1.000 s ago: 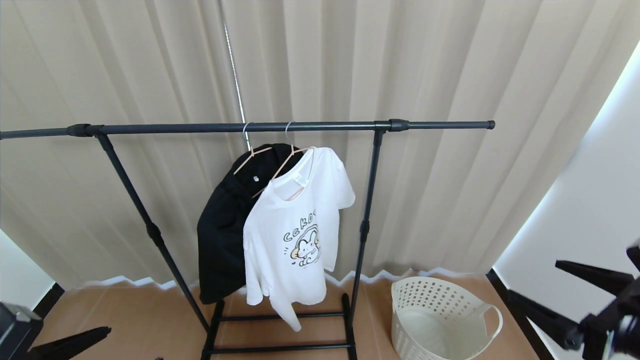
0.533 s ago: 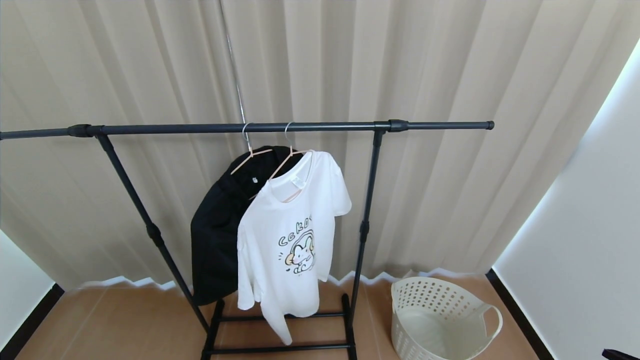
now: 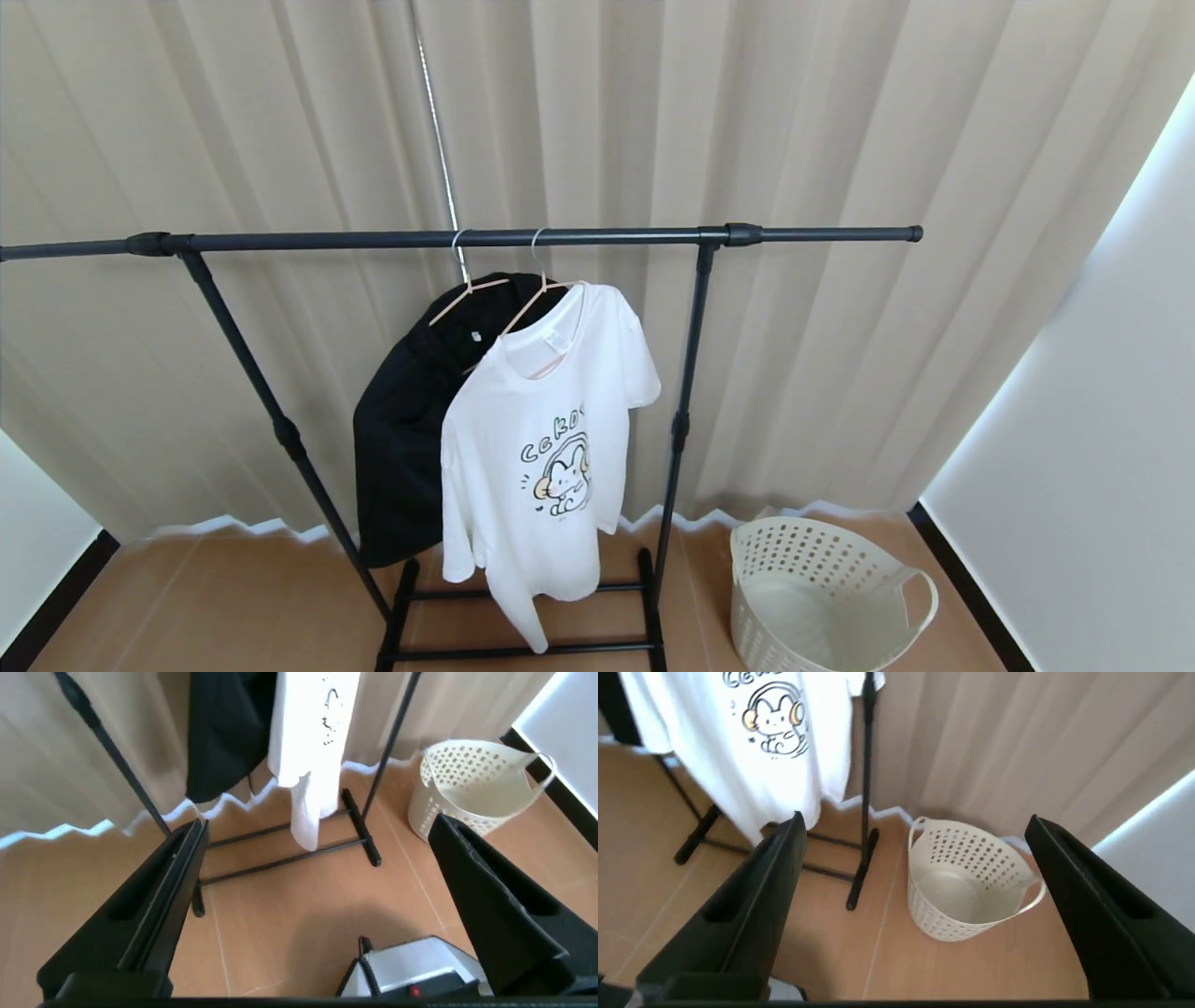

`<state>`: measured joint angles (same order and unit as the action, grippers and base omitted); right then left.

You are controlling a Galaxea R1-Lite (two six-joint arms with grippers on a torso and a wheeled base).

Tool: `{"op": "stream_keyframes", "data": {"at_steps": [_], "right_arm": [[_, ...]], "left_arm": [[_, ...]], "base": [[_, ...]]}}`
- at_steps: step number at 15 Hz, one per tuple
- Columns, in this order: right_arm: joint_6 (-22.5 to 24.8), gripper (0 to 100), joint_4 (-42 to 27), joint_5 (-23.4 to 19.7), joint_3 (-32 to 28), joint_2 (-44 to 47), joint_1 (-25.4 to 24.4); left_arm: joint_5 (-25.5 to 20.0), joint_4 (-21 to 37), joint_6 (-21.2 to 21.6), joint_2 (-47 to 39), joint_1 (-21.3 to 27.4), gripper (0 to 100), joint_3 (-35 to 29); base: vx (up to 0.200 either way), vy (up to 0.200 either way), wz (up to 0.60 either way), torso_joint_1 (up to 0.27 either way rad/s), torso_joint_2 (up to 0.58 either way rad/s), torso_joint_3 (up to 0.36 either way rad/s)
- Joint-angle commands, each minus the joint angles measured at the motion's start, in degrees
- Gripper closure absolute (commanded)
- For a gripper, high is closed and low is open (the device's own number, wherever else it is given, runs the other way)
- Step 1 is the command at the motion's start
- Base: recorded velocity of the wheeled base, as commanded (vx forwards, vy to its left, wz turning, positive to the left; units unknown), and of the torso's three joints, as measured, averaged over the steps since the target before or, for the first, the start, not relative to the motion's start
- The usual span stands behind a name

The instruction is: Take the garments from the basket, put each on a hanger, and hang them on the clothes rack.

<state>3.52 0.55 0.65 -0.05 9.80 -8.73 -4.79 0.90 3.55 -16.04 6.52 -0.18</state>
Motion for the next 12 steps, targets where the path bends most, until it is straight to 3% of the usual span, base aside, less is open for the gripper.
{"op": "stream_keyframes", "data": {"at_steps": [1,4,12], "right_arm": [[0.1,0,0.2,0.0,0.0,-5.4,4.9],[0.2,0,0.5,0.0,0.0,-9.8,8.0],[-2.2,0,0.8,-1.7,0.0,-9.8,8.0]], "left_arm": [[-0.2,0.0,0.7,7.4,-4.9,0,0.0],[-0.5,-0.1,1.1,15.2,-6.3,0,0.0],[-0.2,-0.1,-0.9,16.0,-6.7,0,0.1]], "base": [[0.000,0.000,0.00,0.000,0.00,0.000],[0.000,0.000,0.00,0.000,0.00,0.000],[0.000,0.000,0.00,0.000,0.00,0.000]]}}
